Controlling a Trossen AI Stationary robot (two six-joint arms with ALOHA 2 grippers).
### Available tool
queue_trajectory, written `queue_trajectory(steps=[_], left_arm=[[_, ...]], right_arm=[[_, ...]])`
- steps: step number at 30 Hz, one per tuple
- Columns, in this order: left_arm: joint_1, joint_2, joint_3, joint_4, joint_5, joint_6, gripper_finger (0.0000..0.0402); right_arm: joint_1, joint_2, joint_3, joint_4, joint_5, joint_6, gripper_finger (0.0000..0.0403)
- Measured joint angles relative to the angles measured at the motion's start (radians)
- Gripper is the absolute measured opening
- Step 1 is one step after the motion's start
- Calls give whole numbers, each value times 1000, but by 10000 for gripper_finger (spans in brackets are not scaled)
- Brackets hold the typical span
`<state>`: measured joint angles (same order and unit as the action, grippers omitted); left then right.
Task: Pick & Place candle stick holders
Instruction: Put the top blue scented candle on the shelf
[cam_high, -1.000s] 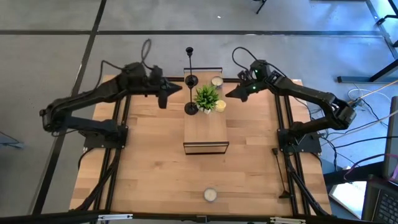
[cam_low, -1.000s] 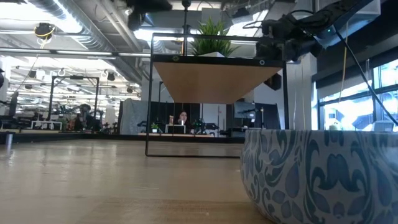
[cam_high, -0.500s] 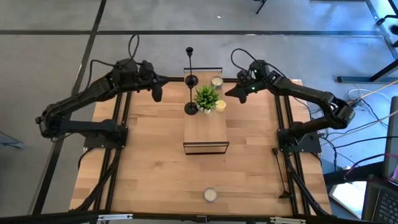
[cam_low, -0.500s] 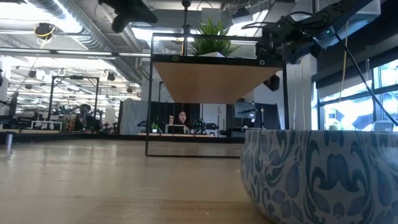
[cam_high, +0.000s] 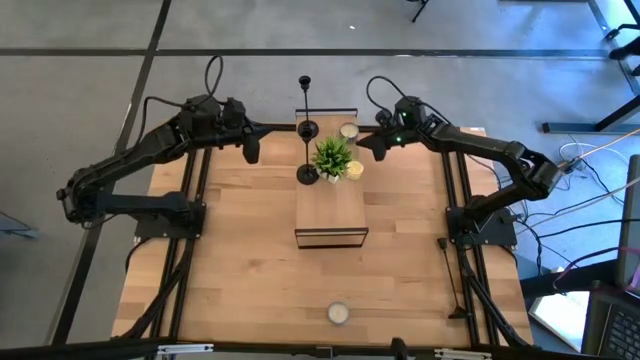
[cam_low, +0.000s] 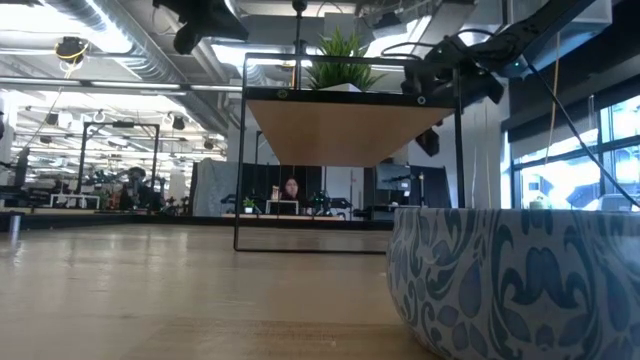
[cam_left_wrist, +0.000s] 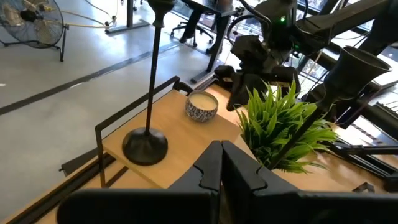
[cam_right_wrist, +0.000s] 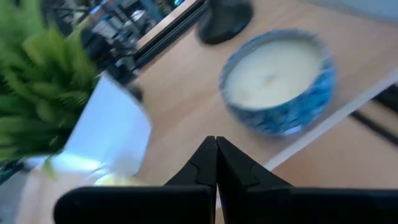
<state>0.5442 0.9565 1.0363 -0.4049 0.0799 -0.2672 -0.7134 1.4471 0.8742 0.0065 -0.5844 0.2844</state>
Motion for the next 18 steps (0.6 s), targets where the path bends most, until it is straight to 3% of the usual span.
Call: queue_trajectory(steps=[18], left_arm=[[0, 0, 0, 1, -12, 0, 2]], right_arm=[[40, 51, 0, 28, 43, 15, 3]])
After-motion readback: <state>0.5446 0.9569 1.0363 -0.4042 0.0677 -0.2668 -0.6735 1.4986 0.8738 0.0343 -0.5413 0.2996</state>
